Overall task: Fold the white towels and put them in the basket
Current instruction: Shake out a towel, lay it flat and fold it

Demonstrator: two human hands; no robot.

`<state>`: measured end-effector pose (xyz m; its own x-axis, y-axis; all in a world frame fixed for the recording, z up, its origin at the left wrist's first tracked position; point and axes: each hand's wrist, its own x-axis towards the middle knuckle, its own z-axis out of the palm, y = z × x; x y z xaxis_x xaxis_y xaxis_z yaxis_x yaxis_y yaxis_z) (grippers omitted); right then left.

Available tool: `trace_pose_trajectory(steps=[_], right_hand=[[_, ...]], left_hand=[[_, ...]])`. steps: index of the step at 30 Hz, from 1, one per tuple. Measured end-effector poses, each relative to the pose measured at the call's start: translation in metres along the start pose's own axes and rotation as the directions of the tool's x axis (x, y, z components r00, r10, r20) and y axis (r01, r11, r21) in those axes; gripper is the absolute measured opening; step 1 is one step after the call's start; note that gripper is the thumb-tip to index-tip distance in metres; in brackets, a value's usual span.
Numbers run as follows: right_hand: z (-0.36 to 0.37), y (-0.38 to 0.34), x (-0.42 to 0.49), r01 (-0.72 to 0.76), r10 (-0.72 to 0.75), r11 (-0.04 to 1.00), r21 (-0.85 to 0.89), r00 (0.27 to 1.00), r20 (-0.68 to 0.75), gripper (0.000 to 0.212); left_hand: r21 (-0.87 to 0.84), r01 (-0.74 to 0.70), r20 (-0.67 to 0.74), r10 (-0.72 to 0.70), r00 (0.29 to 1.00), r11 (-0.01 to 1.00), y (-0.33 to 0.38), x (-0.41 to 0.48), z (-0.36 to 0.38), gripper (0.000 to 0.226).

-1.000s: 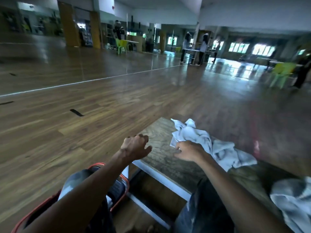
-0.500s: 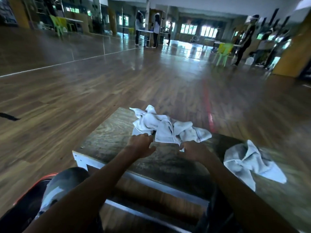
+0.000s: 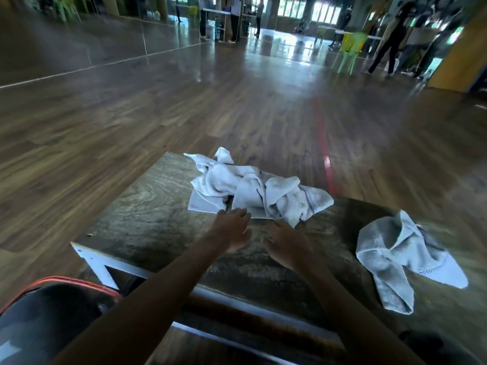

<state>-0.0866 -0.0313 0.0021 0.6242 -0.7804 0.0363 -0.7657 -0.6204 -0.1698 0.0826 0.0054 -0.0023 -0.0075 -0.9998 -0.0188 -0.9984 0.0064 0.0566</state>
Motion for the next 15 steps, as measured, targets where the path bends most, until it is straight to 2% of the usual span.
trace_pose_trajectory(steps=[6,9,13,15], right_hand=[[0.02,-0.004,0.017,0.044,-0.045,0.999,0.026,0.999,0.028,0.038],[0.026,-0.01,0.022,0.086,-0.086,0.995,-0.043,0.996,0.014,0.047],[0.033,-0.018,0.016,0.106,-0.1,0.987,-0.117,0.994,0.052,0.058],[0.033,-0.024,0.008,0.12,-0.117,0.986,-0.119,0.993,0.033,0.055]], left_hand=[[-0.043,0.005,-0.046,-0.007,0.999,0.999,-0.01,0.002,0.033,0.054],[-0.104,-0.025,-0.149,0.01,0.989,0.994,-0.013,-0.012,0.037,0.068],[-0.103,-0.065,-0.275,0.034,0.961,0.993,-0.019,-0.037,0.045,0.048],[-0.092,-0.085,-0.276,0.056,0.96,0.992,-0.021,-0.051,0.045,0.046]])
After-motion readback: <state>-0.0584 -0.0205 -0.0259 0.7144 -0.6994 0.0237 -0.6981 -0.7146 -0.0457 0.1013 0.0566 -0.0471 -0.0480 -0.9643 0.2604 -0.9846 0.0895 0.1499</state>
